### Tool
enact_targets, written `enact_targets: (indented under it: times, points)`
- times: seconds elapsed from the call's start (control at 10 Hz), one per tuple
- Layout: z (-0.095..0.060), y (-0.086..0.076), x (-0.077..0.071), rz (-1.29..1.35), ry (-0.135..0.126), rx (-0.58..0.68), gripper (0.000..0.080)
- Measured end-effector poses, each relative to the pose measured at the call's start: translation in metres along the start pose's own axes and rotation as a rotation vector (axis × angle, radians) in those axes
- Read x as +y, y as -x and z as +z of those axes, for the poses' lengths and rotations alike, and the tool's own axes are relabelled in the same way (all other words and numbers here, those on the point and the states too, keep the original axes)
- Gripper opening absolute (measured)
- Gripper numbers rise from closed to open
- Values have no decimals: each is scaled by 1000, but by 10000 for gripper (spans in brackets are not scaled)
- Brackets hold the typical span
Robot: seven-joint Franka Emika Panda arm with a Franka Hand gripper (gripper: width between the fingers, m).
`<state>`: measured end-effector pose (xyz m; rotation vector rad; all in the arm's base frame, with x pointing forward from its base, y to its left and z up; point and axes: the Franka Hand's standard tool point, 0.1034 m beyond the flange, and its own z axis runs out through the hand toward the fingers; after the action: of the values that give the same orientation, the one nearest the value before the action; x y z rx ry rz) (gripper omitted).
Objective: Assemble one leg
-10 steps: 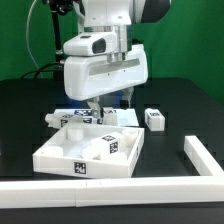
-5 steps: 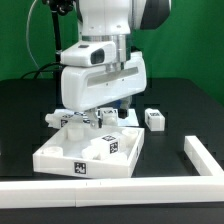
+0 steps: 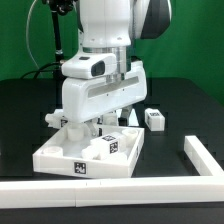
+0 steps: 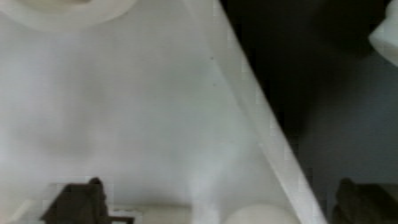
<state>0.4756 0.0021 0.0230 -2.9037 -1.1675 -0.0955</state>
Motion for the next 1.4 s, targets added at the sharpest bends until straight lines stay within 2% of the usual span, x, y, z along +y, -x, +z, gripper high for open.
enact_targets:
  times: [0.1, 0.3, 0.4, 0.5, 0.7, 0.9, 1.0, 1.1, 1.2, 1.4]
  points:
    - [0, 0, 0, 0, 0, 0, 528]
    - [0, 0, 0, 0, 0, 0, 191]
    - [0, 0, 0, -1, 0, 0, 191]
    - [0, 0, 0, 1, 1, 0, 53]
    - [0, -1, 0, -9, 2, 0, 53]
    - [-4, -13, -5, -108, 10, 6, 53]
    - [-4, -18, -7, -230, 1, 3, 53]
    - [-2, -24, -10, -301, -19, -5, 53]
    - [-1, -26, -15, -307, -23, -3, 53]
    - [-1, -24, -14, -304, -23, -4, 54]
